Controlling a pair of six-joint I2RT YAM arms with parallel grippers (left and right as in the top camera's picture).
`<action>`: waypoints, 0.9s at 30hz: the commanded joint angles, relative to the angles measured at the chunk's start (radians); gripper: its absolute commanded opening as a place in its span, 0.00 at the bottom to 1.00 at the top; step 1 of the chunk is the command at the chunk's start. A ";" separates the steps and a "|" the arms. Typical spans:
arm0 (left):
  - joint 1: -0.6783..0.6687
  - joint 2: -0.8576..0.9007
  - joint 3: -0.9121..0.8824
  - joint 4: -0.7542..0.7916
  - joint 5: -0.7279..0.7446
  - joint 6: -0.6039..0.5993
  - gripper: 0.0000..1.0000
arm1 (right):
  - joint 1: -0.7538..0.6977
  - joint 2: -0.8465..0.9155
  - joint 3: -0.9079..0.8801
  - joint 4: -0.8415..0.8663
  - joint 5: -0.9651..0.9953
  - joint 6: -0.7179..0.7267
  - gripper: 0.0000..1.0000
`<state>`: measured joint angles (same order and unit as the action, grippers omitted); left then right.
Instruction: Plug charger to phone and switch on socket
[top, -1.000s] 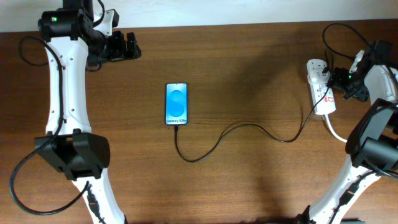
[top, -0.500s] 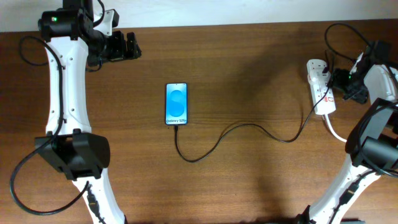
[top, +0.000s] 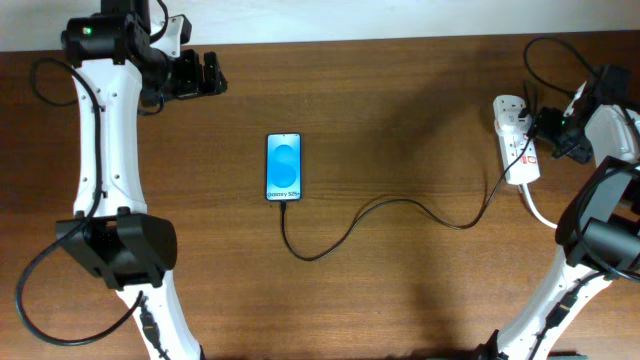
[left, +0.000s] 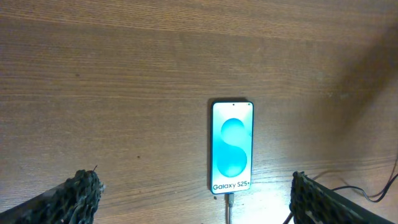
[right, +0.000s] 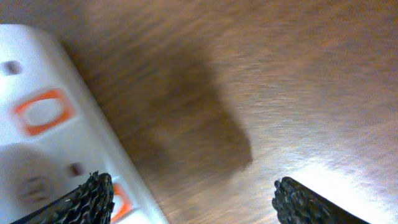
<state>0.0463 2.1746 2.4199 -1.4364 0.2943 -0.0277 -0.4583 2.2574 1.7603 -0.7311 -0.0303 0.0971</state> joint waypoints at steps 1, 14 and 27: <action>0.002 -0.015 0.012 -0.001 -0.007 -0.002 0.99 | 0.035 0.028 -0.007 -0.020 -0.158 -0.078 0.85; 0.002 -0.015 0.012 -0.001 -0.007 -0.002 1.00 | 0.099 0.029 -0.024 -0.063 -0.180 -0.090 0.85; 0.002 -0.015 0.012 -0.001 -0.007 -0.002 1.00 | 0.118 0.029 -0.089 0.007 -0.274 0.085 0.85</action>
<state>0.0463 2.1746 2.4199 -1.4364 0.2943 -0.0277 -0.4541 2.2337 1.7245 -0.7208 -0.0727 0.1112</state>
